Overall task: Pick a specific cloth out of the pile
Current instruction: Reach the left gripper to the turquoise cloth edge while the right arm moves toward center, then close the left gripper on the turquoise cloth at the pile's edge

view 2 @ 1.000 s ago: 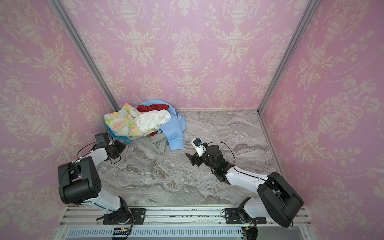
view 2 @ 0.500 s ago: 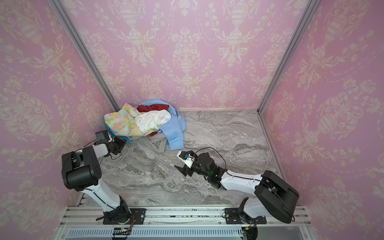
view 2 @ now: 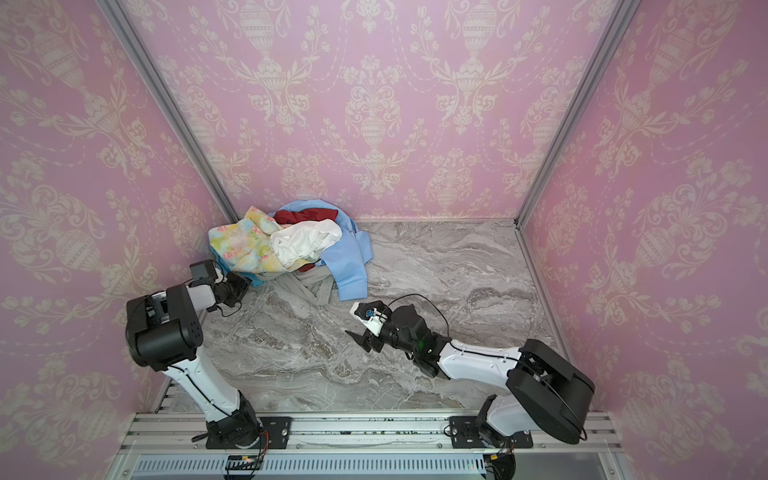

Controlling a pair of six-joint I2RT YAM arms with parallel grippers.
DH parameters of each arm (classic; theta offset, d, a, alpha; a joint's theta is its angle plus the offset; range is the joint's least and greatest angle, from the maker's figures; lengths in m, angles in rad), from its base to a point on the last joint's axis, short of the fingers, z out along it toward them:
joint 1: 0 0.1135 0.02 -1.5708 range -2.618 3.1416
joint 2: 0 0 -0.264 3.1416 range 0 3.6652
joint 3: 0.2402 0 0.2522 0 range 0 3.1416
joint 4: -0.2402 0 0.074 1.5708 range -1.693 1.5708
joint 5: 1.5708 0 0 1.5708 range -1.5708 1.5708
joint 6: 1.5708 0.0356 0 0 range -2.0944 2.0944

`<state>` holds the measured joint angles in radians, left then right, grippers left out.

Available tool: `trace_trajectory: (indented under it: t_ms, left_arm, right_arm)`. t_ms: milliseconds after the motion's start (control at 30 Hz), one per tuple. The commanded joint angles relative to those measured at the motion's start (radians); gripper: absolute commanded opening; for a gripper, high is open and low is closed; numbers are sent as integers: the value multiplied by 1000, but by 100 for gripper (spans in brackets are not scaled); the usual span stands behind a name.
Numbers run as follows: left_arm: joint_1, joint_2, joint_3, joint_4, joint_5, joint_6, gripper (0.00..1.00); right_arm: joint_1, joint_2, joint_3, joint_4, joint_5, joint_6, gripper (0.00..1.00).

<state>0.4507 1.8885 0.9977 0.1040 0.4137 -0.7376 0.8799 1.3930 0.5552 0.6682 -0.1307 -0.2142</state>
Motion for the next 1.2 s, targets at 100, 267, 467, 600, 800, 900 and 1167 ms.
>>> trace_trajectory:
  t_ms: [100,267,467,600,800,900,1167]
  left_arm:
    - [8,51,45,32,20,-8,35]
    - [8,71,54,42,22,-17,36]
    - [3,91,65,26,9,-4,35]
    - [-13,97,55,29,0,0,34]
    - [-27,115,38,56,-15,-16,28]
    - [-36,123,40,61,-25,-24,26]
    - [-41,110,35,66,-35,-28,0]
  right_arm:
    - [8,7,25,4,22,-16,80]
    - [8,10,20,4,40,-15,80]
    - [8,29,15,18,51,-13,81]
    - [9,29,8,28,55,-12,81]
    - [8,27,4,32,63,-13,81]
    - [8,26,1,34,67,-12,81]
    - [8,31,-4,37,90,-19,81]
